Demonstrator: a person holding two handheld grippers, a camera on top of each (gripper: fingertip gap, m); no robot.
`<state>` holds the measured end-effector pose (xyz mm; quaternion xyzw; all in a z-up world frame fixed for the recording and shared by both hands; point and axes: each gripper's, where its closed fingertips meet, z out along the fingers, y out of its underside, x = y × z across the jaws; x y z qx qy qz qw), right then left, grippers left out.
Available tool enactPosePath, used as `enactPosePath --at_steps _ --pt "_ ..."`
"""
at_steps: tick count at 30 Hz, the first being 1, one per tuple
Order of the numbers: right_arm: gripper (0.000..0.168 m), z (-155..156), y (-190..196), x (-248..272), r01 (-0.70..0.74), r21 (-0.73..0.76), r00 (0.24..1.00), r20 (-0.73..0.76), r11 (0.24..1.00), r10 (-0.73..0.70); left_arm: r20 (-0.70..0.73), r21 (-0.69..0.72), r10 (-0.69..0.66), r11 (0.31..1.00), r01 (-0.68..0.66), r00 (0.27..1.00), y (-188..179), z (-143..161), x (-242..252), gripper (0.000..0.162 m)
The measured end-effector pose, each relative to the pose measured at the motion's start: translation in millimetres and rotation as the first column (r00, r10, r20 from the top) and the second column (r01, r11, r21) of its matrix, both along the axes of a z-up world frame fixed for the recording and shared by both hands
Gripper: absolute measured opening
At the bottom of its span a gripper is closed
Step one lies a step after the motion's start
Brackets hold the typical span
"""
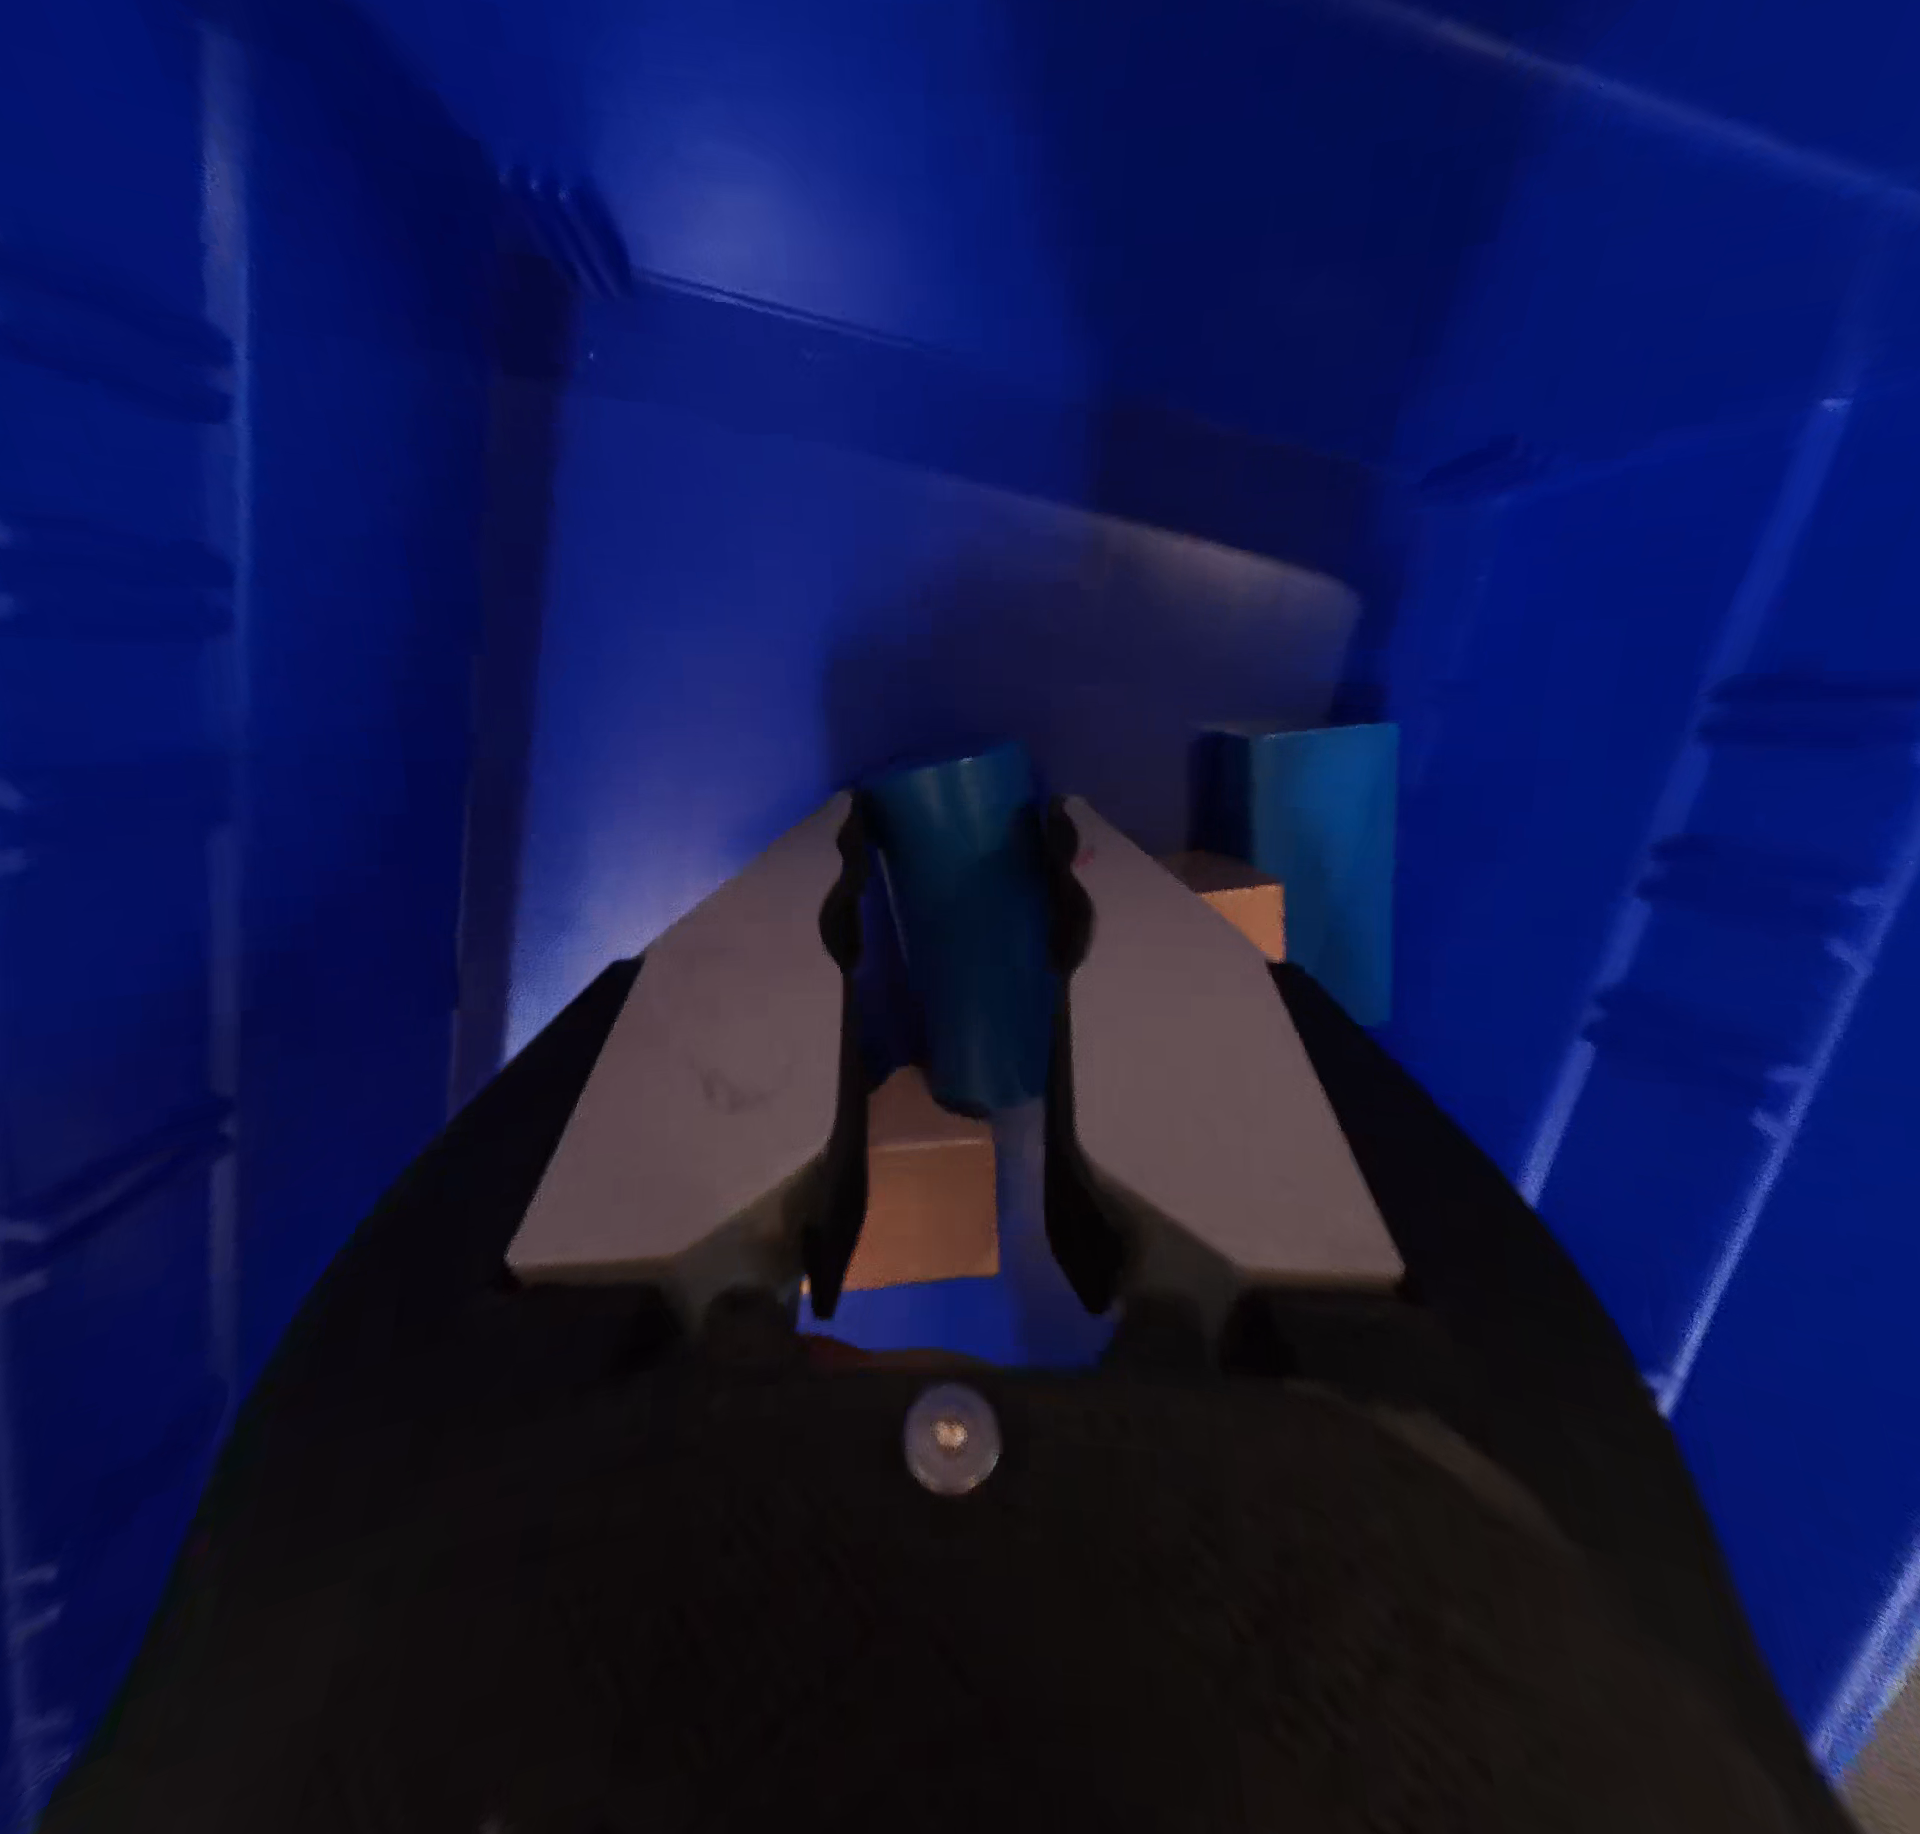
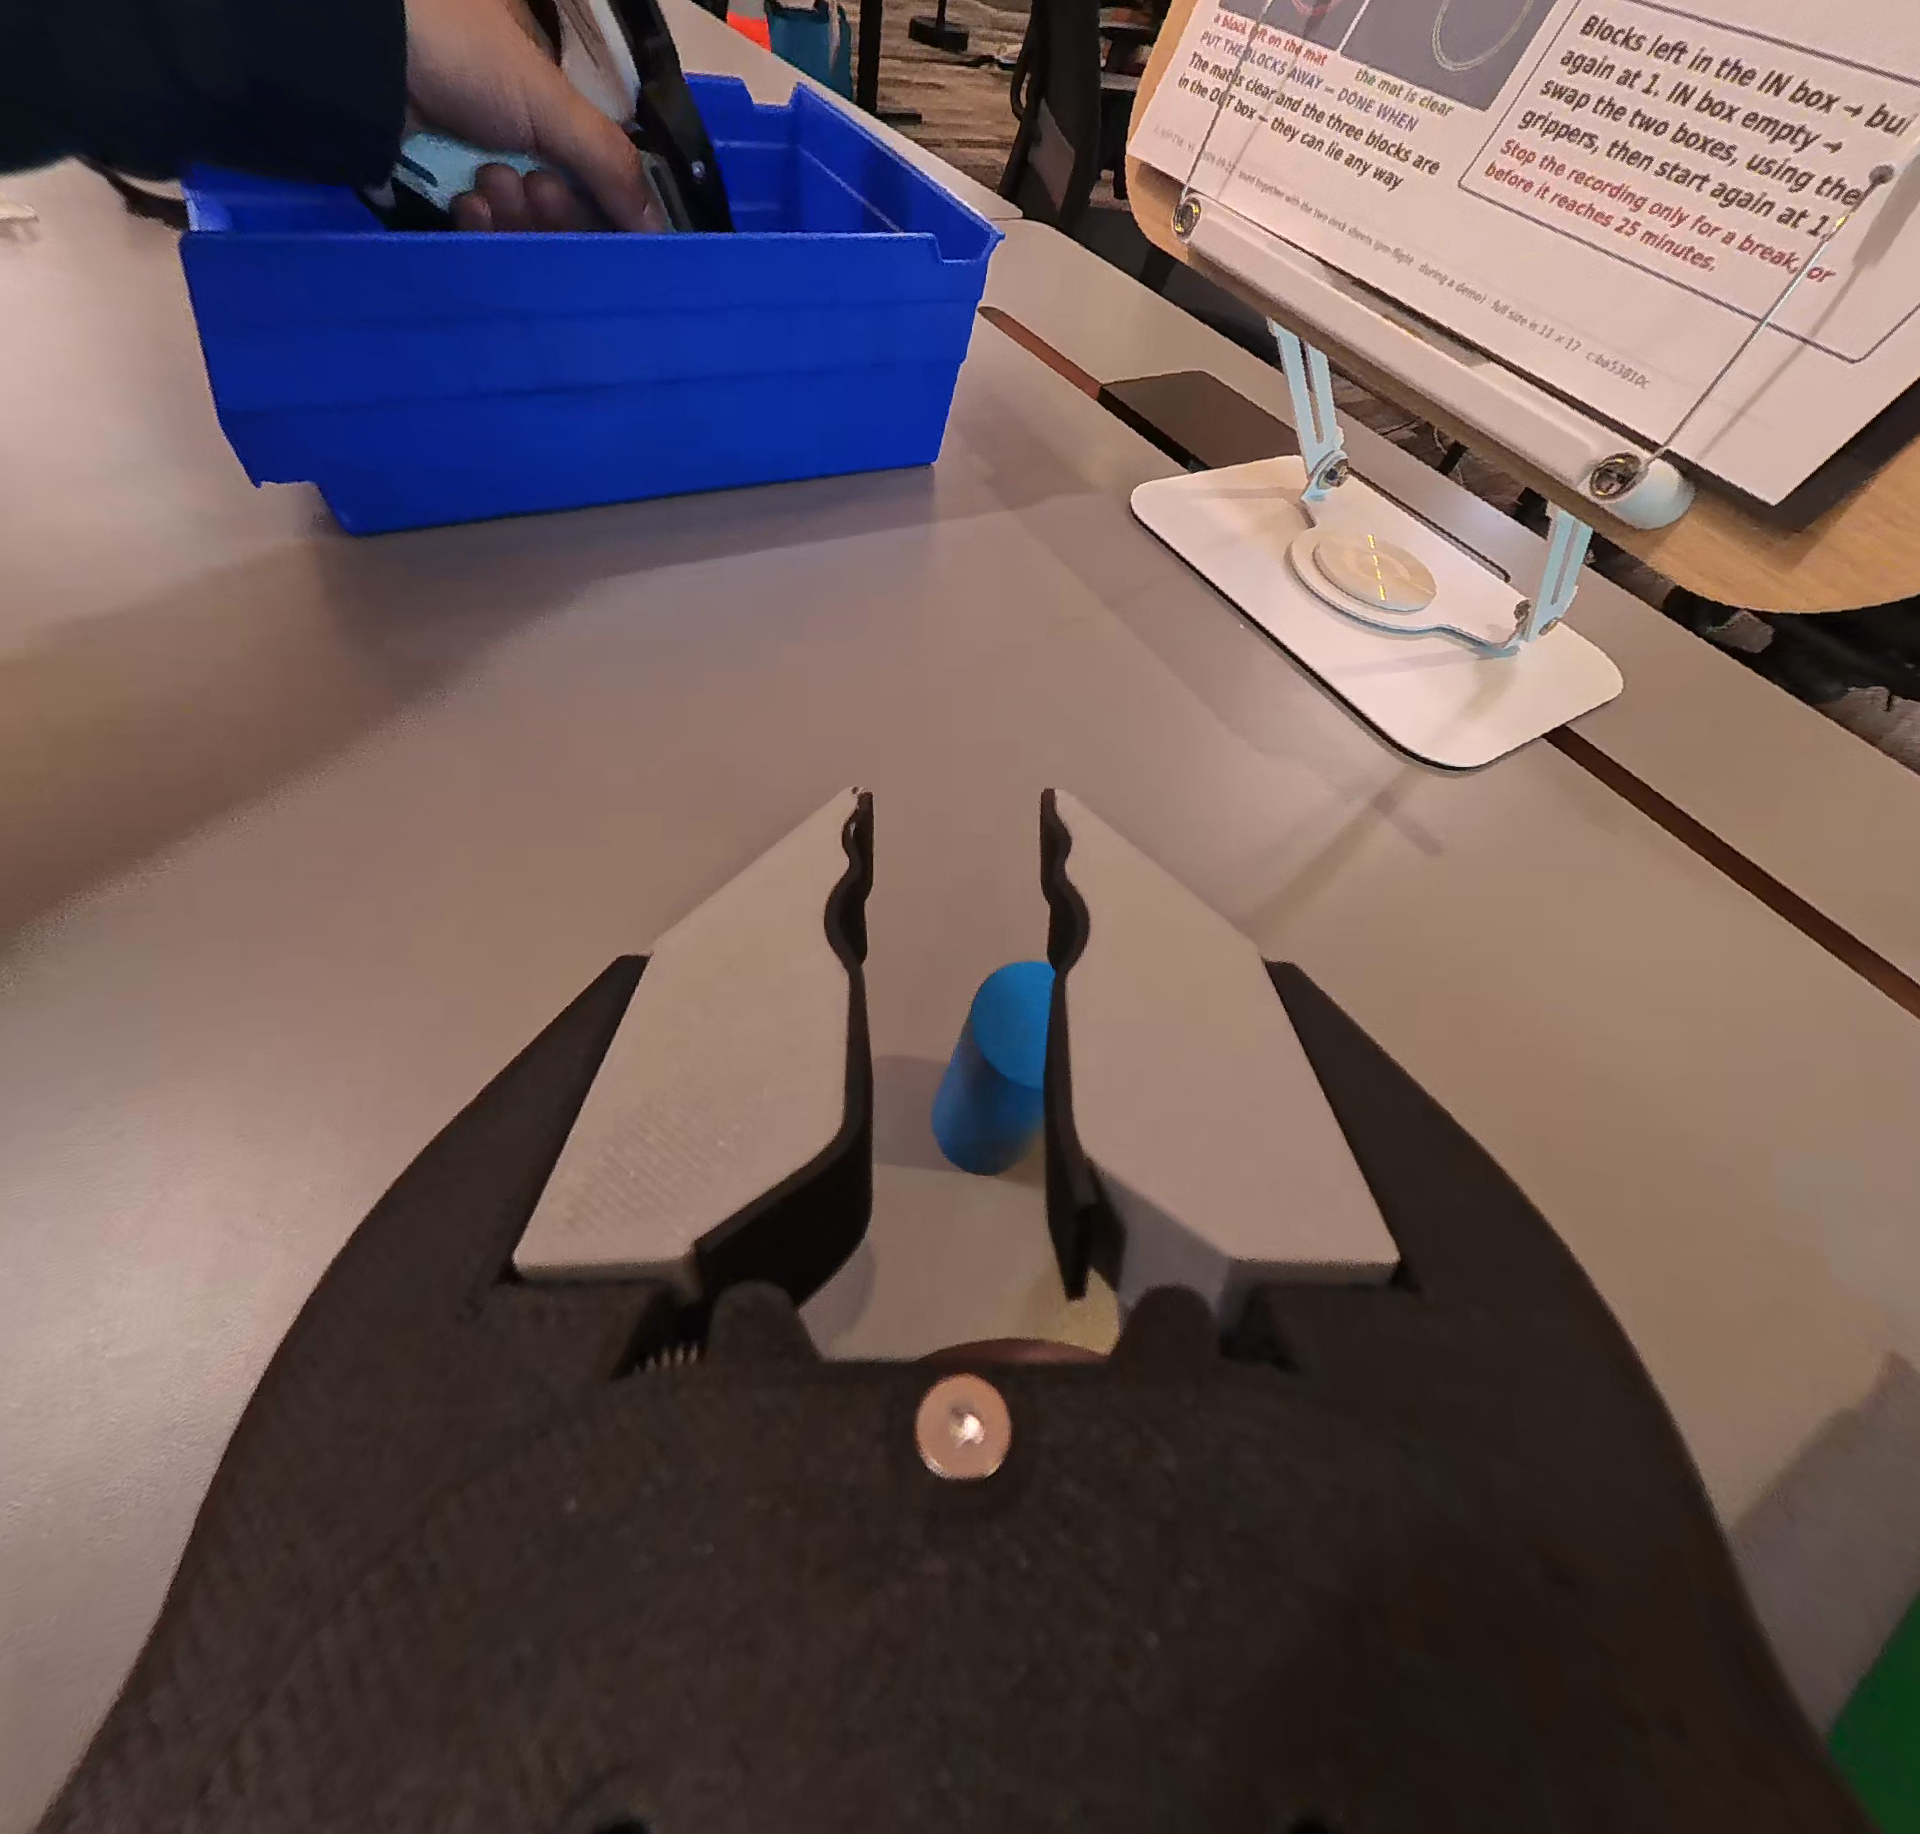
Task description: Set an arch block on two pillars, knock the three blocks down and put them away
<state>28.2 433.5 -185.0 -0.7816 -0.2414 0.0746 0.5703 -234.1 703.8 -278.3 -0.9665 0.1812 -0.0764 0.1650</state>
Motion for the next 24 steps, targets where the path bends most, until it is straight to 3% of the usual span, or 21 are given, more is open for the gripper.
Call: enactPosePath --at_steps 4,7,10,24 --pt "0.029 -2.3 -0.2 -1.8 -0.004 -0.004 1.000 0.016 1.000 0.004 0.069 0.174 -0.075 0.983 0.062 0.995 19.6 17.7 8.6 0.031" --pt "0.029 -5.7 0.5 -2.7 -0.004 -0.011 1.000 0.029 1.000 0.004 0.173 0.360 -0.199 0.925 0.126 0.965 30.6 44.0 24.0 0.029" --pt "0.029 -9.9 1.6 -2.9 -0.002 -0.022 0.999 0.040 1.000 0.003 0.160 0.460 -0.296 0.867 0.195 0.942 30.8 49.7 26.4 0.029" --pt "0.029 -23.5 4.7 -3.4 0.005 -0.053 0.997 0.075 0.999 -0.001 0.019 0.504 -0.355 0.811 0.297 0.935 28.4 37.7 29.7 0.028"
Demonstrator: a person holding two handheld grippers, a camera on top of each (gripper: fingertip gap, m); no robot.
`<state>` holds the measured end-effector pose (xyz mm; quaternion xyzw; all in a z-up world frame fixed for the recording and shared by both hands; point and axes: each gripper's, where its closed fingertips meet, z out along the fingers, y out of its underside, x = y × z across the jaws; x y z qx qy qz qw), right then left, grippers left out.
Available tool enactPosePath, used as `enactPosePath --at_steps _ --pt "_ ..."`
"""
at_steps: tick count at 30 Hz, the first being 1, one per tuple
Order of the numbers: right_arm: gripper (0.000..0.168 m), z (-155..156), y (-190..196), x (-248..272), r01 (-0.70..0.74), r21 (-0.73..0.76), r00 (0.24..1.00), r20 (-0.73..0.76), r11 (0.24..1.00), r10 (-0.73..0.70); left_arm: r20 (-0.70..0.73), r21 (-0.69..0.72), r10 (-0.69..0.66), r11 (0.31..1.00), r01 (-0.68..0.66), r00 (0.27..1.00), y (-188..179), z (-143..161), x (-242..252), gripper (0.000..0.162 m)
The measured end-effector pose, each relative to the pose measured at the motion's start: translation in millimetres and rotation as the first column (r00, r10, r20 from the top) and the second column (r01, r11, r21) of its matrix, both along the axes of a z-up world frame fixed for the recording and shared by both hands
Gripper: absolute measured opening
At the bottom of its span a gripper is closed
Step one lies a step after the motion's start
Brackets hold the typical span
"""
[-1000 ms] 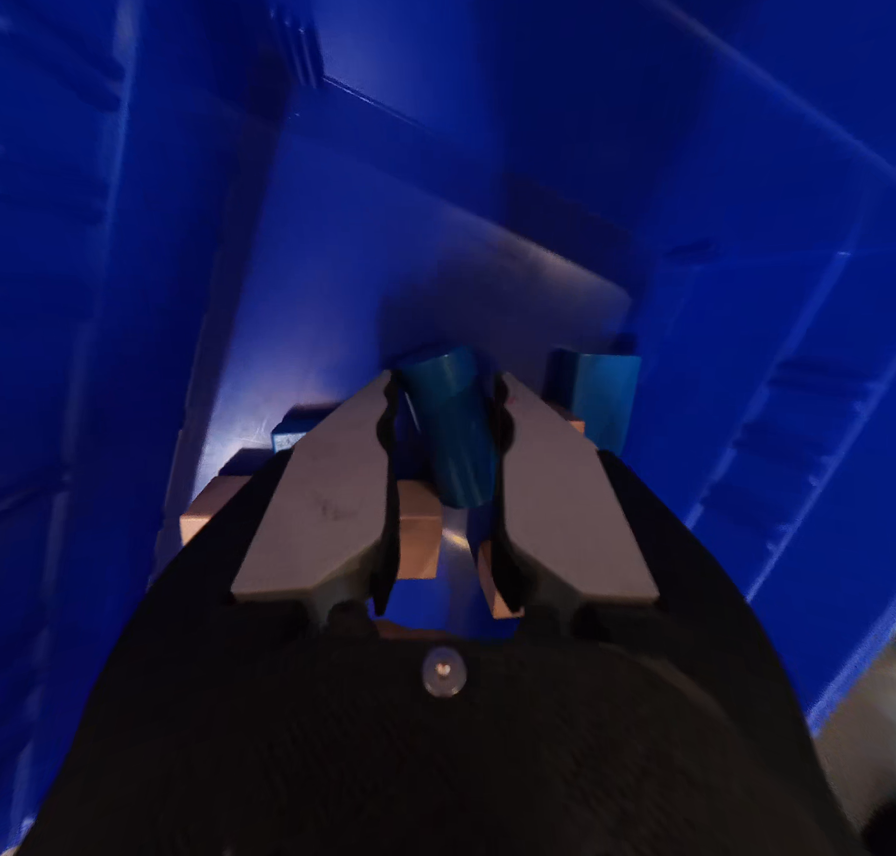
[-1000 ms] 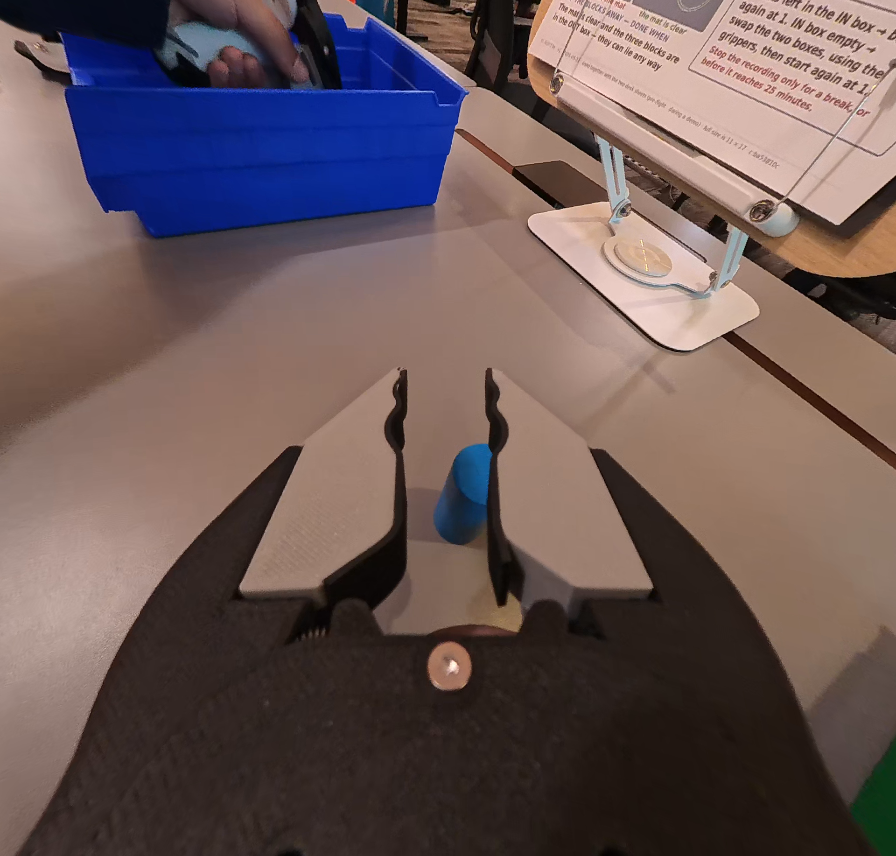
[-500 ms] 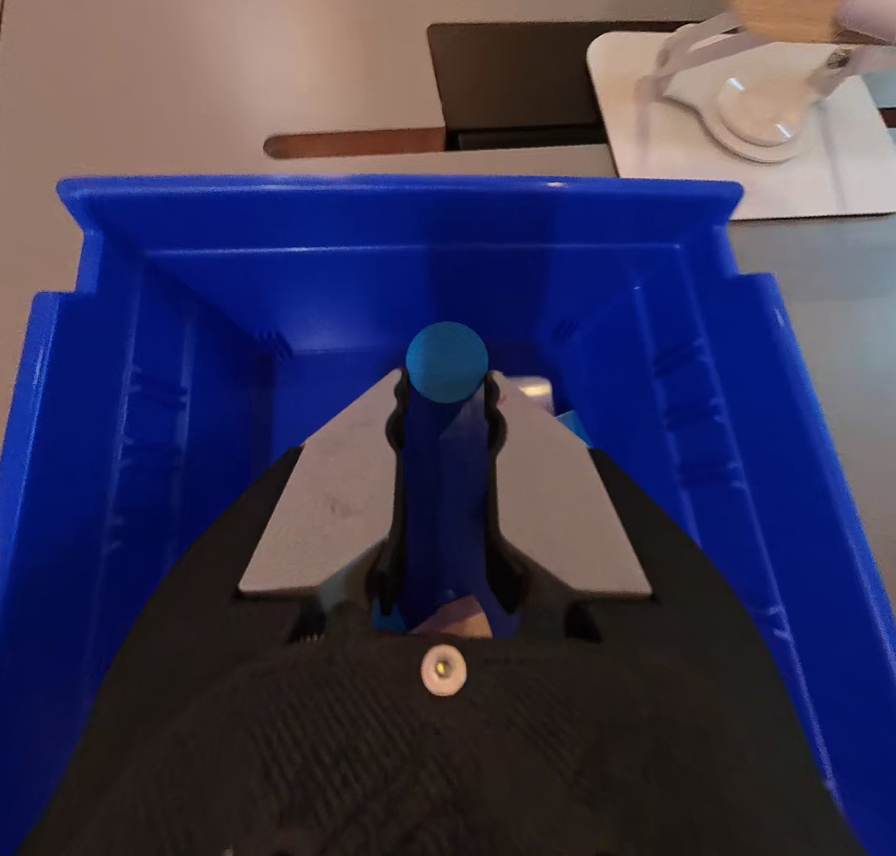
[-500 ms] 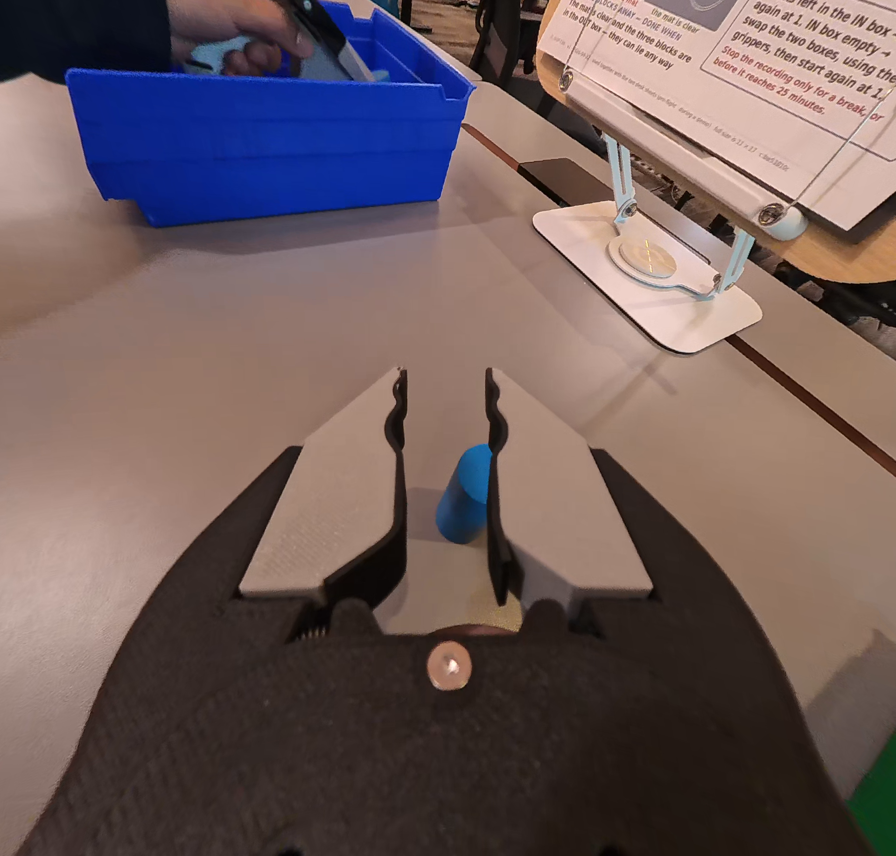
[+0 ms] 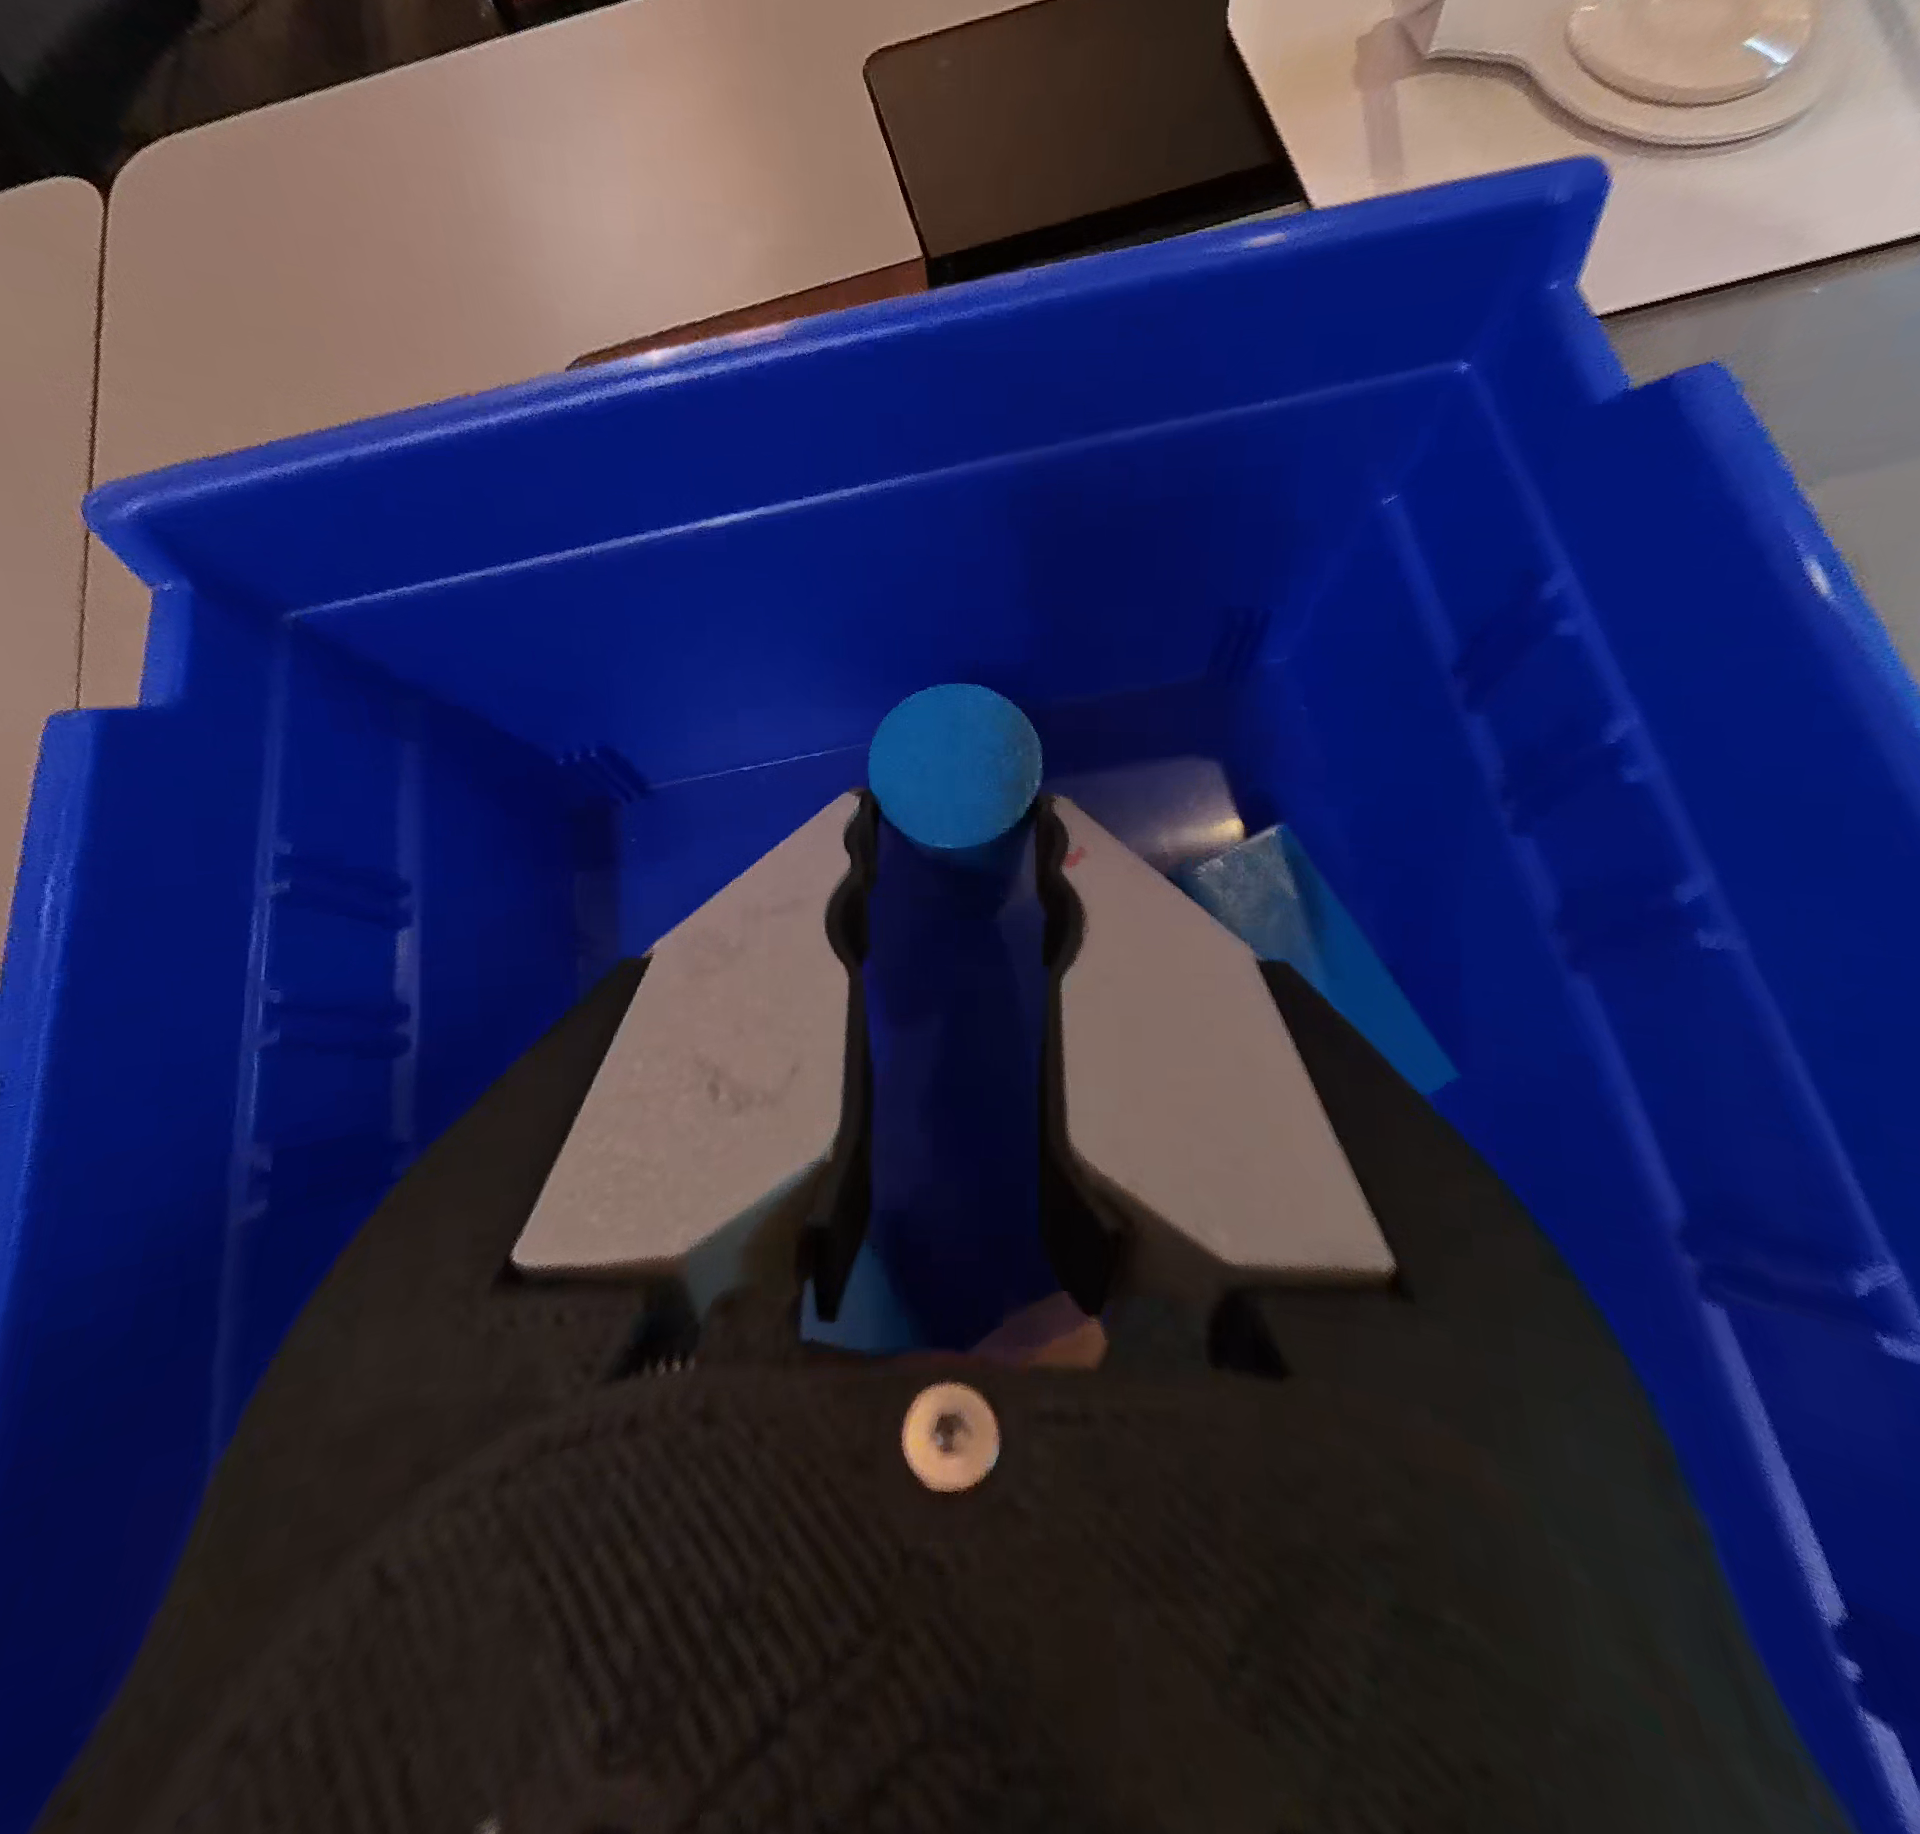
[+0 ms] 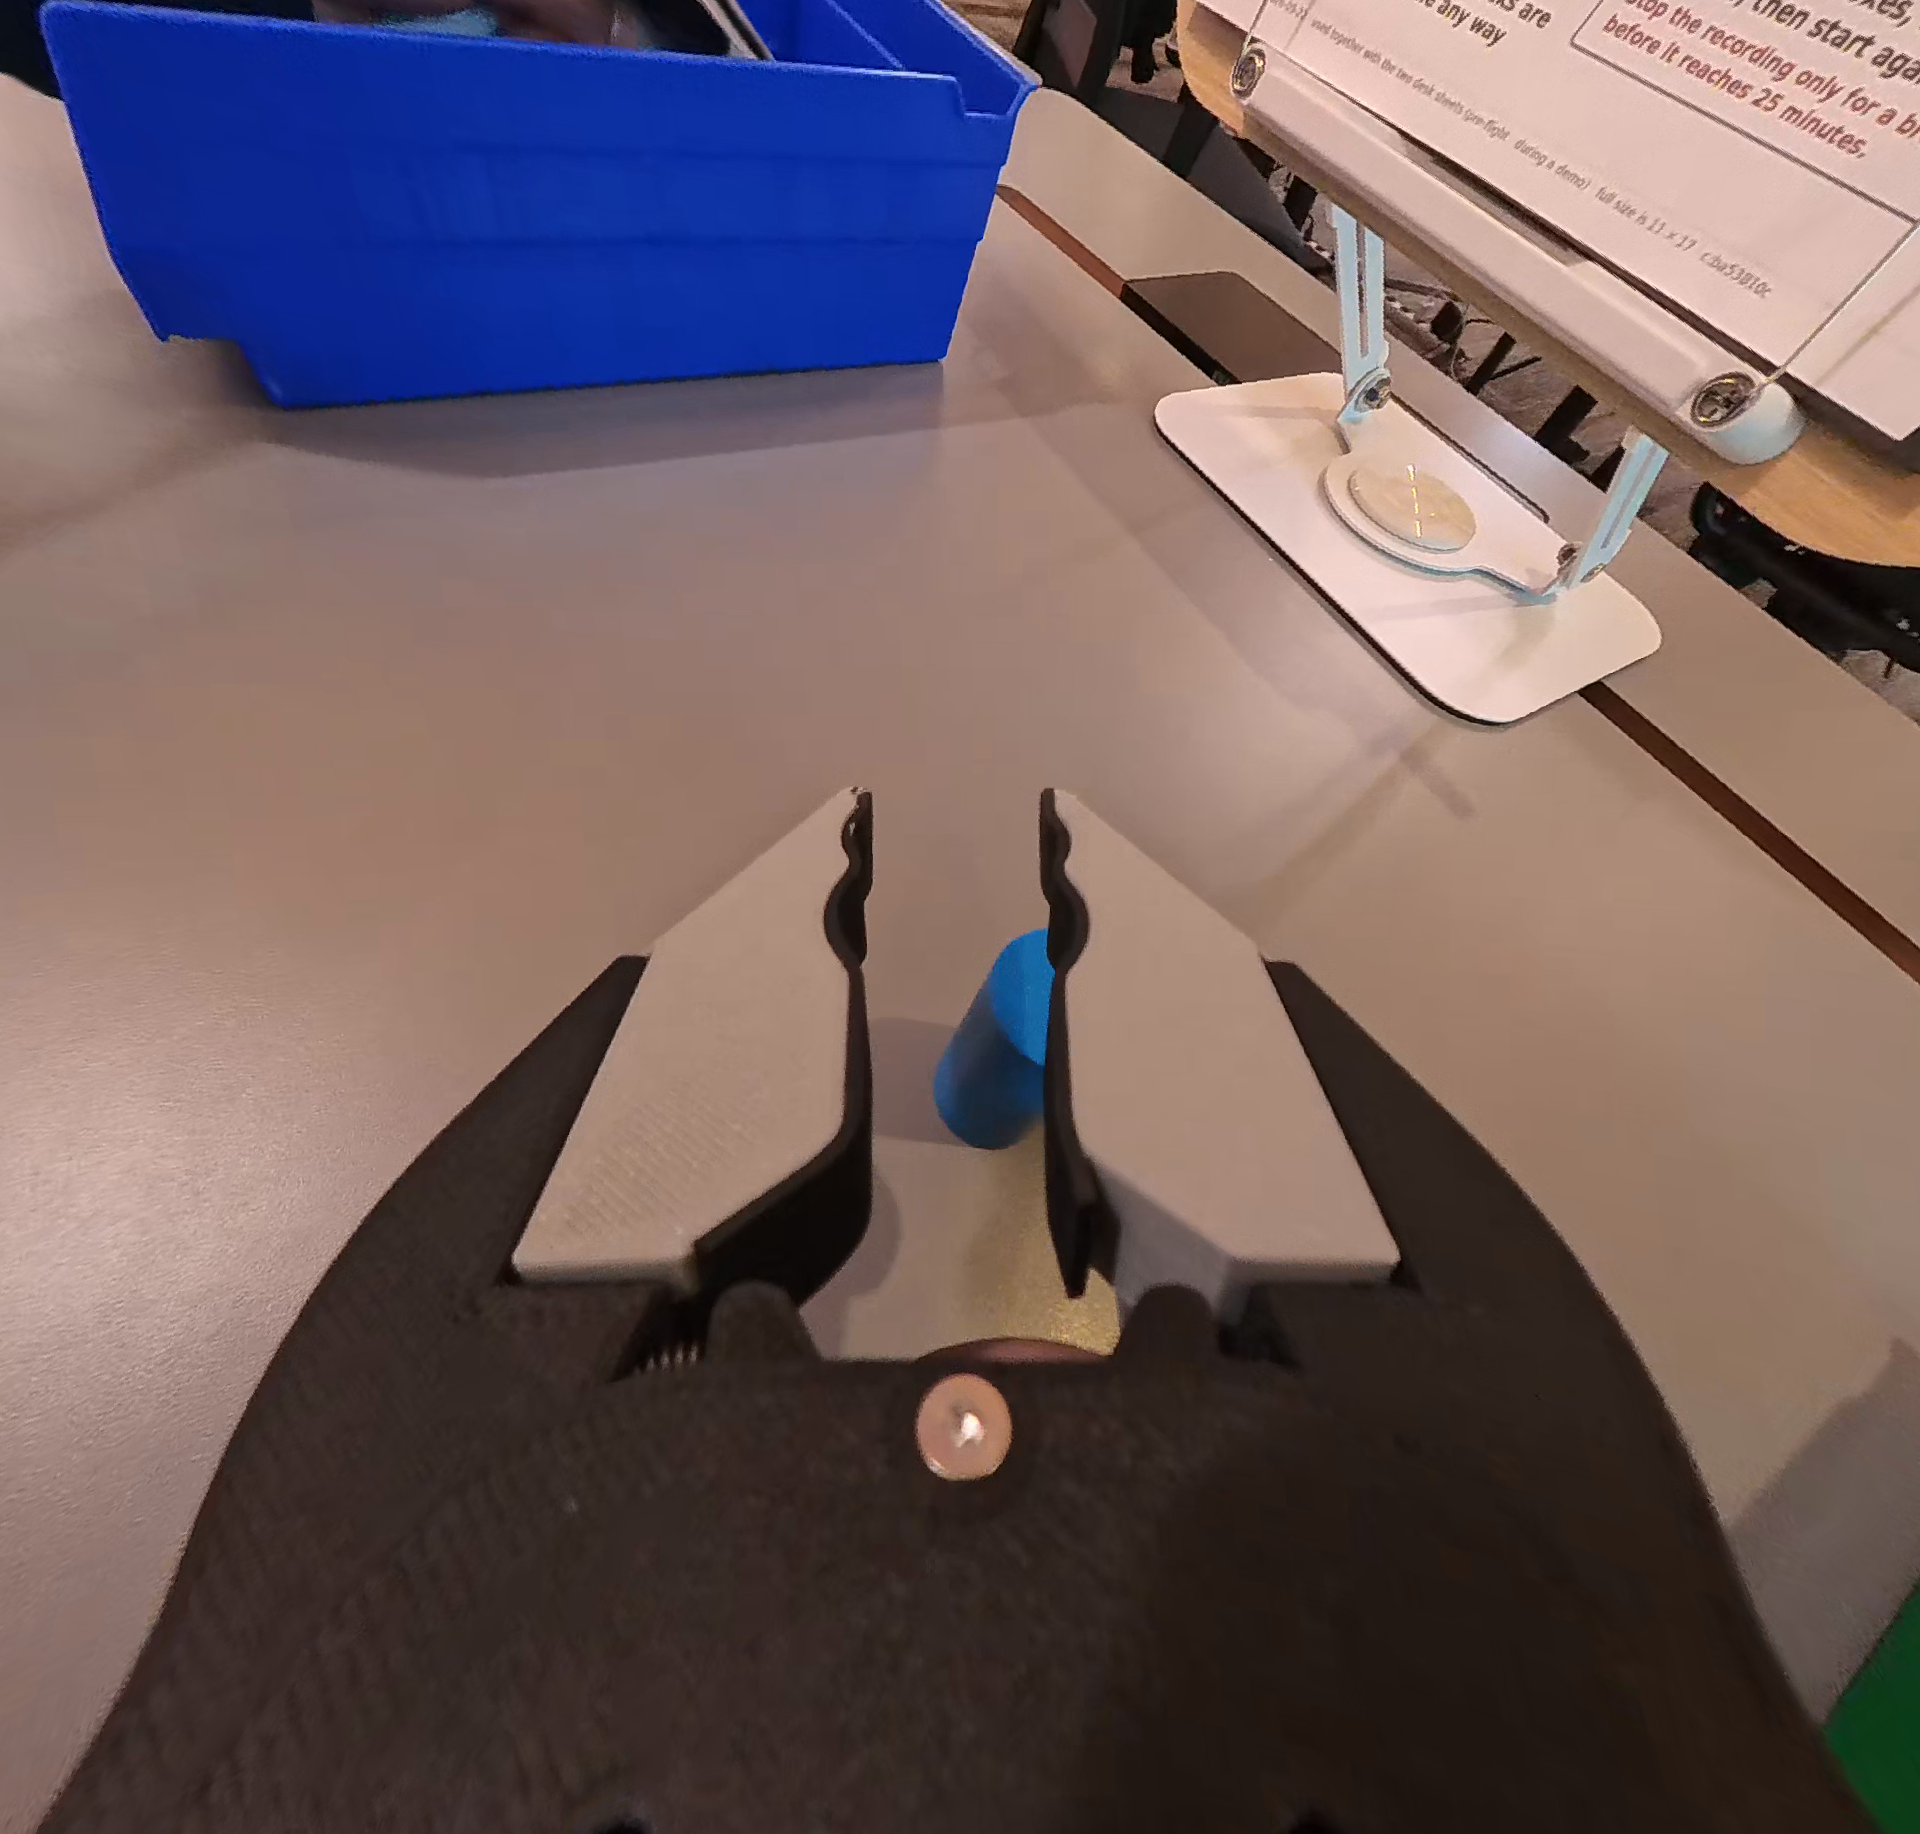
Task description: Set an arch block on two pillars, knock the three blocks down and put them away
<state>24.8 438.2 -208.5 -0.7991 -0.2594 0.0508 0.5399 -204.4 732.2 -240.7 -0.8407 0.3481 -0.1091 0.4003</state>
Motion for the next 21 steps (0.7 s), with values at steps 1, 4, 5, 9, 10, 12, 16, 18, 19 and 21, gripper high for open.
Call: enactPosePath --at_steps 1,4,5,9,10,12,16,18,19,21 --pt "0.029 0.9 0.0 0.5 0.001 0.002 1.000 -0.002 1.000 -0.001 -0.008 0.005 -0.001 1.000 0.001 1.000 1.3 -0.4 0.9 0.029" --pt "0.029 3.6 -0.1 2.1 0.003 0.009 1.000 -0.012 1.000 -0.003 -0.038 0.017 -0.001 1.000 0.001 0.999 5.1 -3.5 1.5 0.030" --pt "0.029 4.3 -0.1 2.4 0.004 0.011 1.000 -0.015 1.000 -0.004 -0.053 0.019 0.004 1.000 -0.003 0.999 6.3 -6.1 0.3 0.035" --pt "0.029 5.3 -0.3 2.2 0.000 0.011 1.000 -0.019 1.000 0.000 -0.081 0.013 0.003 1.000 -0.002 0.997 8.7 -11.1 -1.6 0.041" --pt "0.029 5.2 -0.3 1.7 -0.001 0.011 1.000 -0.017 1.000 0.001 -0.073 0.019 0.000 1.000 0.001 0.997 9.3 -9.7 -0.8 0.034" --pt "0.029 5.2 -0.4 1.4 -0.002 0.013 1.000 -0.012 1.000 0.002 -0.066 0.006 -0.016 1.000 0.017 0.998 8.1 -9.3 0.3 0.031" --pt "0.029 7.3 -0.8 2.6 -0.002 0.014 0.999 -0.033 1.000 0.002 -0.033 0.004 -0.047 0.999 0.047 0.998 2.3 1.7 -1.4 0.031" --pt "0.029 11.5 -1.4 3.5 -0.001 0.024 0.999 -0.054 1.000 0.002 0.001 0.026 -0.070 0.997 0.070 0.998 -3.3 18.0 -3.1 0.030" --pt "0.029 13.7 -1.7 4.1 0.000 0.029 0.998 -0.062 1.000 0.002 0.013 0.041 -0.085 0.996 0.084 0.996 -7.0 28.2 -4.1 0.030" --pt "0.029 17.5 -2.1 6.4 0.007 0.041 0.998 -0.070 0.999 -0.004 0.032 0.075 -0.139 0.988 0.137 0.990 -20.3 52.9 -2.8 0.031"
